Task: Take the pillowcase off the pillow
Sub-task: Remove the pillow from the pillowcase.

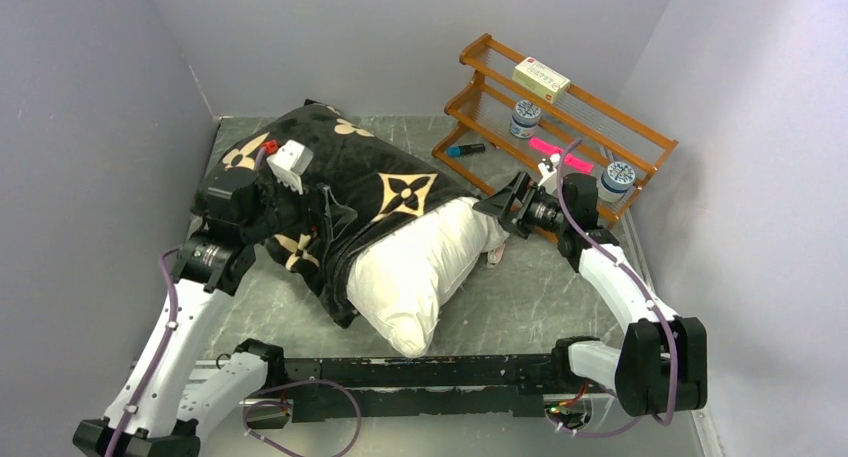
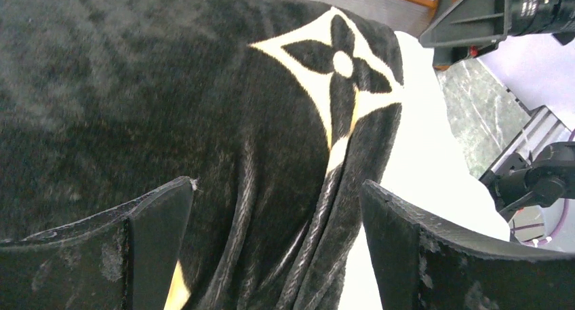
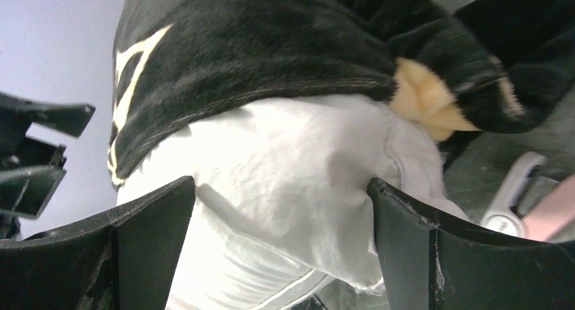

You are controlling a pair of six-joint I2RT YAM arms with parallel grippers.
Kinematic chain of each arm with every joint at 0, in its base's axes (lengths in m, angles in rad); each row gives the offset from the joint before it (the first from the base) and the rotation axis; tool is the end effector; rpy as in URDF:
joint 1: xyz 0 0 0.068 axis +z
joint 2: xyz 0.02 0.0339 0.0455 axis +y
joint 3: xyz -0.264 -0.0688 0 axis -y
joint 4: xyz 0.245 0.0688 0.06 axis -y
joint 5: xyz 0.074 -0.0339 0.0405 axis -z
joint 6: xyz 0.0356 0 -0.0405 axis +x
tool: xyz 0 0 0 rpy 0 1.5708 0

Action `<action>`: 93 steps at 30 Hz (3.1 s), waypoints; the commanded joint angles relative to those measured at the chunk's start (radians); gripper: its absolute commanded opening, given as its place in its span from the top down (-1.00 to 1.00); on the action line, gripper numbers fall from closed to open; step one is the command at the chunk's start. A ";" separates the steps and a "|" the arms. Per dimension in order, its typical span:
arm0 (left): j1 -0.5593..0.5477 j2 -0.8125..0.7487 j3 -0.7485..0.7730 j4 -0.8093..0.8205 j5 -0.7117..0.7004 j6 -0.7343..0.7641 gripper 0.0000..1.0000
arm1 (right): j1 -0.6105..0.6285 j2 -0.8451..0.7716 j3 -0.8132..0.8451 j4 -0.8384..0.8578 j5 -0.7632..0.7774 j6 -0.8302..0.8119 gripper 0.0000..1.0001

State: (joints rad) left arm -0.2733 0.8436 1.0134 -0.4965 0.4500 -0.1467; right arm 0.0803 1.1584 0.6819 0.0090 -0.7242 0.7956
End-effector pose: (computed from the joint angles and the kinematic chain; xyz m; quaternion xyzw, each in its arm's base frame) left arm 0.1656 -0.0625 0.3772 0.1799 0.7824 -0.2957 0.5177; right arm 0.2466 0.0435 0.2509 0.1049 0.8110 0.4811 0.3159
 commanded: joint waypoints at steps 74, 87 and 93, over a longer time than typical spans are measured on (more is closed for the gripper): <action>-0.219 0.783 0.627 -0.167 -1.000 0.157 0.90 | 0.461 -0.421 0.263 -0.313 0.161 -0.400 1.00; 0.064 0.808 0.601 -0.135 -0.996 0.078 0.90 | 0.461 -0.544 0.232 -0.481 0.562 -0.376 1.00; 0.061 0.821 0.585 -0.107 -0.839 0.033 0.79 | 0.461 -0.551 0.198 -0.576 0.742 -0.338 1.00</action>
State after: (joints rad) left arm -0.3332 1.6505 1.6058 -0.6643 -0.1989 -0.1387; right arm 0.5621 0.7055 0.8555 -0.4583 -0.1963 0.4335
